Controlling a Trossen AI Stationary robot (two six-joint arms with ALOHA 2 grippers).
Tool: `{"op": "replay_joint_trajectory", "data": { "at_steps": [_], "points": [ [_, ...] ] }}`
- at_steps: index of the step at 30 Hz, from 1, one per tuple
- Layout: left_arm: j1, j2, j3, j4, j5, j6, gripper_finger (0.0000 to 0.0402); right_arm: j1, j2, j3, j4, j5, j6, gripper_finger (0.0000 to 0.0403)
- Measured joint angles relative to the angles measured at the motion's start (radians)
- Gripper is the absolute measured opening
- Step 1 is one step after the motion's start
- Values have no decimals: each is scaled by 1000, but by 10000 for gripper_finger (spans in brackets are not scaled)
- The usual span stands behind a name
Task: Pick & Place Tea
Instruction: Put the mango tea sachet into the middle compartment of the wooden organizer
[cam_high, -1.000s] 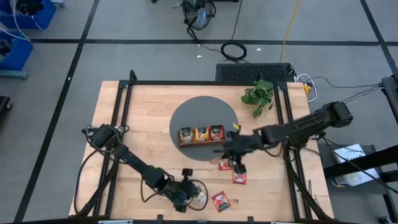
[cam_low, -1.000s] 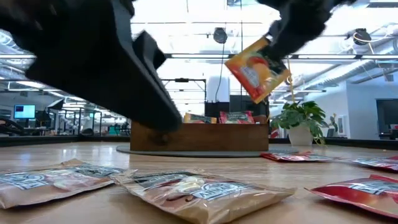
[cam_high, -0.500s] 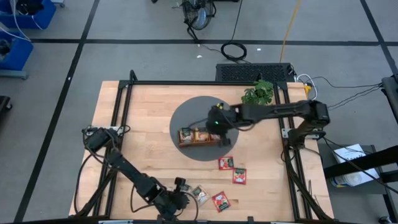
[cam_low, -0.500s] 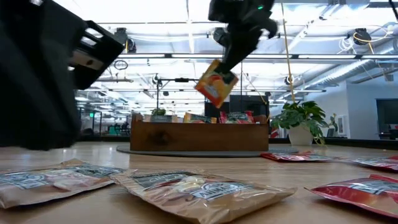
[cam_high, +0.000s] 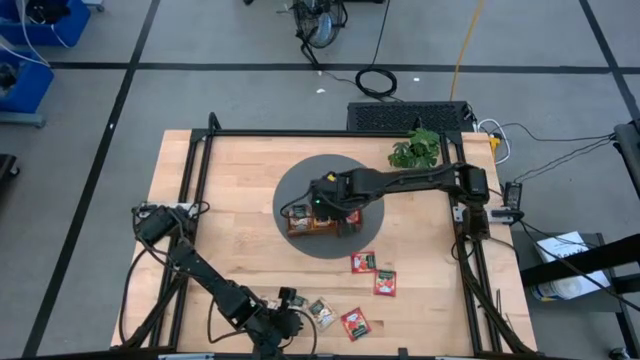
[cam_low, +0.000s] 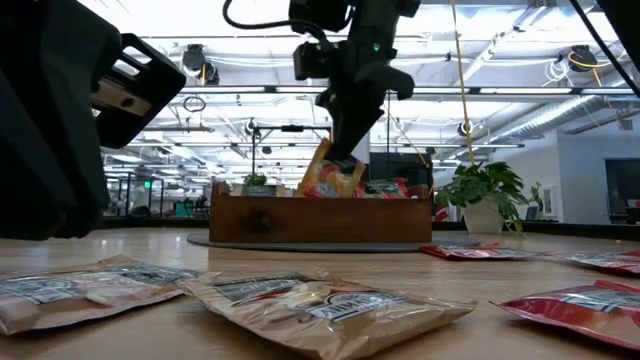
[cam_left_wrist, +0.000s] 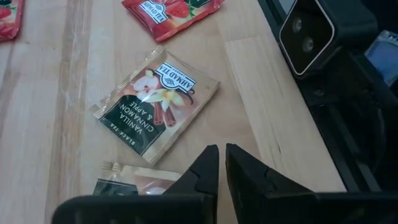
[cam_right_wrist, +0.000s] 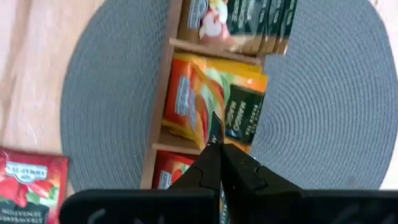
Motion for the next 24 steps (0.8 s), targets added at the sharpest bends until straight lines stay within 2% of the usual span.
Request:
{"op": "replay_joint_trajectory", "data": {
  "at_steps": [24],
  "points": [
    [0, 0, 1, 6, -26, -2, 35, 33, 49, 1, 25, 16, -95, 0]
  ]
}}
